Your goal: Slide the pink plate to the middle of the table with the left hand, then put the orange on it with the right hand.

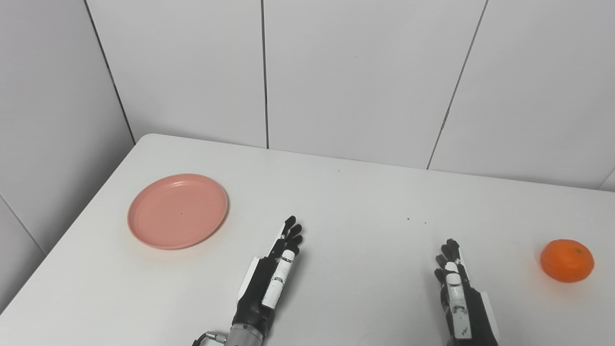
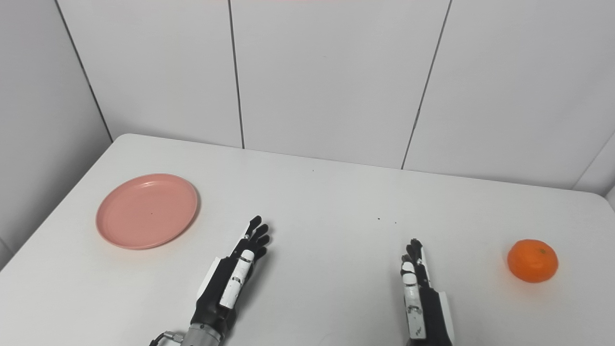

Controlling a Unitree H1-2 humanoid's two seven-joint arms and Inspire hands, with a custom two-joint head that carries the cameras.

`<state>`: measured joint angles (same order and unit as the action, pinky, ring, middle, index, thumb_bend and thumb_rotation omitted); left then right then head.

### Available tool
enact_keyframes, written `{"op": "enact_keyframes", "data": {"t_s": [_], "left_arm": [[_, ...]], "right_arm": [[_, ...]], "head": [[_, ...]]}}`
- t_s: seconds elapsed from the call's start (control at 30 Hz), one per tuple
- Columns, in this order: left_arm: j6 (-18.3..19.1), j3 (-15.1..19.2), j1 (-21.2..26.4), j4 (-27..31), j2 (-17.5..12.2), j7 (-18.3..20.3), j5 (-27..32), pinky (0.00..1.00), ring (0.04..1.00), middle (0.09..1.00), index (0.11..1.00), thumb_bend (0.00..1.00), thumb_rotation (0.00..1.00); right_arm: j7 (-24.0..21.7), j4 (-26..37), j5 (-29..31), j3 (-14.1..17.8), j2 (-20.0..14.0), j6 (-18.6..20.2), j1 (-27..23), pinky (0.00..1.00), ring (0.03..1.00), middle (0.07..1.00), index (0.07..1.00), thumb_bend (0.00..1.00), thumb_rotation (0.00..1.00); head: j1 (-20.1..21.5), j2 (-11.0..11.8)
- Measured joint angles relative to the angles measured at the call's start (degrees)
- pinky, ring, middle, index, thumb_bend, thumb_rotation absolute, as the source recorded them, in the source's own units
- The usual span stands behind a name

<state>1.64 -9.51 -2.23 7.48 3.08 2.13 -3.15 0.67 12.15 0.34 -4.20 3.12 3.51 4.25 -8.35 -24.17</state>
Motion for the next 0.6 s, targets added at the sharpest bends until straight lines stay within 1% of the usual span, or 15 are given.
{"op": "enact_keyframes", "data": {"t_s": [0.37, 0.6], "left_arm": [[0.10, -0.11, -0.01, 0.20, 0.08, -0.01, -0.44, 0.97, 0.967, 0.979, 0.974, 0.37, 1.00], [1.58, -0.11, 0.27, 1.57, -0.15, 0.39, -0.27, 0.97, 0.960, 0.971, 0.957, 0.40, 1.00]], "right_arm": [[-0.01, 0.08, 0.19, -0.05, -0.04, 0.00, 0.19, 1.00, 0.996, 1.000, 1.000, 0.18, 1.00], [-0.02, 0.14, 0.63, -0.03, -0.05, 0.00, 0.21, 1.00, 0.998, 1.000, 1.000, 0.16, 1.00]], "head": [[-0.79, -0.09], [-1.32, 0.00]]}}
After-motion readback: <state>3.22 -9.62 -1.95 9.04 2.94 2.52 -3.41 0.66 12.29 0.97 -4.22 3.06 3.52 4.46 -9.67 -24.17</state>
